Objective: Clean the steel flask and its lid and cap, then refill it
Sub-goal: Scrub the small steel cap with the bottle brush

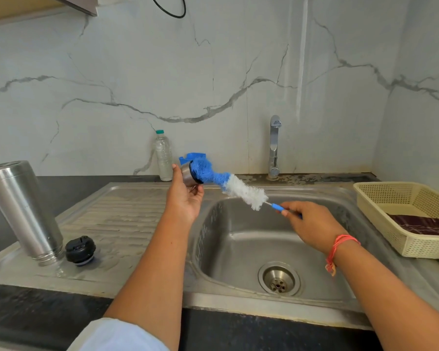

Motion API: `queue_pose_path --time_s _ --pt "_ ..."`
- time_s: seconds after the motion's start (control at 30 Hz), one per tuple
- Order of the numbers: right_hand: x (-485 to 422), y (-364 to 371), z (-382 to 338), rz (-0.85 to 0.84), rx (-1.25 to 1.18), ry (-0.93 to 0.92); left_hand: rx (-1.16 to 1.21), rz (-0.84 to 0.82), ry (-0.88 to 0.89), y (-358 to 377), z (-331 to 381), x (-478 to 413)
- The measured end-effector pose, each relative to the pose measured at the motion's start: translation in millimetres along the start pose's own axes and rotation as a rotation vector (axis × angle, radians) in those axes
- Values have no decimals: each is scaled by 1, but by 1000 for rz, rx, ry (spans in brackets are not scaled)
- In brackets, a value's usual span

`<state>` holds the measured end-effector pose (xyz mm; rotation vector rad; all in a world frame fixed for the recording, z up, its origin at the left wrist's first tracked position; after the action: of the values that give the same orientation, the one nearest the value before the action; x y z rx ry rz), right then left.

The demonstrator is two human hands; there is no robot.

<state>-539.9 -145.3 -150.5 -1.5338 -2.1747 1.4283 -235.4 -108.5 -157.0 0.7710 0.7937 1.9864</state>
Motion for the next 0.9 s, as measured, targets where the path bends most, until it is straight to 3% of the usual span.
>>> queue_pose_path --time_s 0.23,0.37,0.47,0.53,0.6,0.67,0.73,0.8,0.9 --pt "-3 -9 -7 31 263 -67 -318 -4 -3 2 -10 -1" --pt "0 -26 -17 158 302 -131 -334 -20 -13 6 -16 1" --pt "0 -18 -15 46 333 -112 -267 -56 -16 6 -16 -1" --pt "0 0 -10 -120 185 -62 -231 -81 -19 7 -15 -1" --pt "5 20 -8 -255 -124 12 -202 -110 -26 9 -16 -3" --pt "16 35 -8 -334 -474 145 -181 -120 -35 9 -16 -2" --pt "23 45 -9 -366 -641 240 -143 -133 -36 12 -16 -1" --pt "21 48 -9 -337 -617 244 -94 -149 -34 16 -15 1" --pt "8 31 -16 -159 -348 41 -61 -112 -20 12 -11 -3"
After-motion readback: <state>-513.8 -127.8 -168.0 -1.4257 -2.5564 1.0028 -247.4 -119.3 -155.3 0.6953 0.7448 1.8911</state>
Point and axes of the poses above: each hand's wrist, its own x-axis away from the middle knuckle, its own y-axis out of the palm, z = x × y, the point moved 10 cm from there along -x, towards the middle knuckle, and after that the axes turned 9 degrees about -y, right-handed, at the moved point
